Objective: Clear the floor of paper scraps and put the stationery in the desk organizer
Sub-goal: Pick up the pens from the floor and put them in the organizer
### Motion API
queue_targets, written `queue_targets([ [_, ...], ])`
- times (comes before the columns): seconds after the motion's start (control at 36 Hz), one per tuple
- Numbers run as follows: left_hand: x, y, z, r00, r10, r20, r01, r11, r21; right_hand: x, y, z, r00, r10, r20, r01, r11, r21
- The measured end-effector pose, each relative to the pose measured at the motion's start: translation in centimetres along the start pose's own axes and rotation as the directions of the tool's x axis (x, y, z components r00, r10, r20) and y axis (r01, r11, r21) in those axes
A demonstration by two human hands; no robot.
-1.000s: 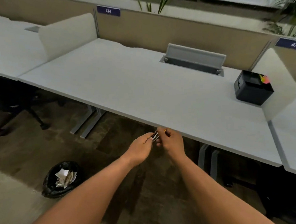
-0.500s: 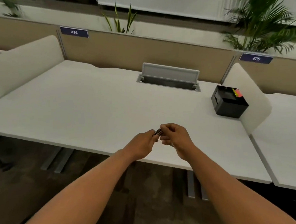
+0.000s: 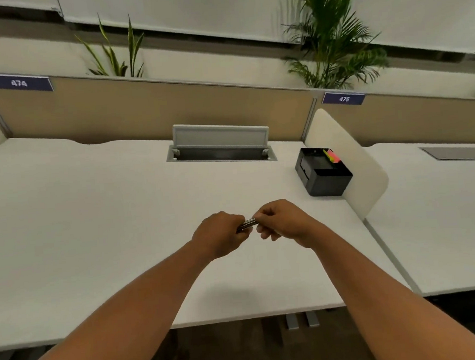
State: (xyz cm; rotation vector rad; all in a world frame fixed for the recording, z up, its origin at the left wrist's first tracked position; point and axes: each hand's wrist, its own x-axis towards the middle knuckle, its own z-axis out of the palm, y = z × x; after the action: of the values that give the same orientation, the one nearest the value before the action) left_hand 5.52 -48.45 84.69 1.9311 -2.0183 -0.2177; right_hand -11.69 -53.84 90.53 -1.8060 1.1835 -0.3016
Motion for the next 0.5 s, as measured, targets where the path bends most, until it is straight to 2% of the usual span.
queue_targets([
  [0.25,7.7,1.2,1.2,0.998,0.047,-0.033,-0.046,0.998,0.049,4.5,1.3,-5.4,0.998,0.036,-0.057,-0.029,0.992,0.12],
  [0.36,12.5,2.5,1.0,0.995,0.091,-0.035,-0.088,0.992,0.089,6.8,1.7,-9.0,0.995,0.035,-0.089,-0.025,0.993,0.117],
  [0.5,17.9,5.2,0.8,0.995,0.077,-0.071,-0.072,0.995,0.065,9.7,2.0,-14.5,0.992,0.021,-0.122,-0.007,0.993,0.116],
])
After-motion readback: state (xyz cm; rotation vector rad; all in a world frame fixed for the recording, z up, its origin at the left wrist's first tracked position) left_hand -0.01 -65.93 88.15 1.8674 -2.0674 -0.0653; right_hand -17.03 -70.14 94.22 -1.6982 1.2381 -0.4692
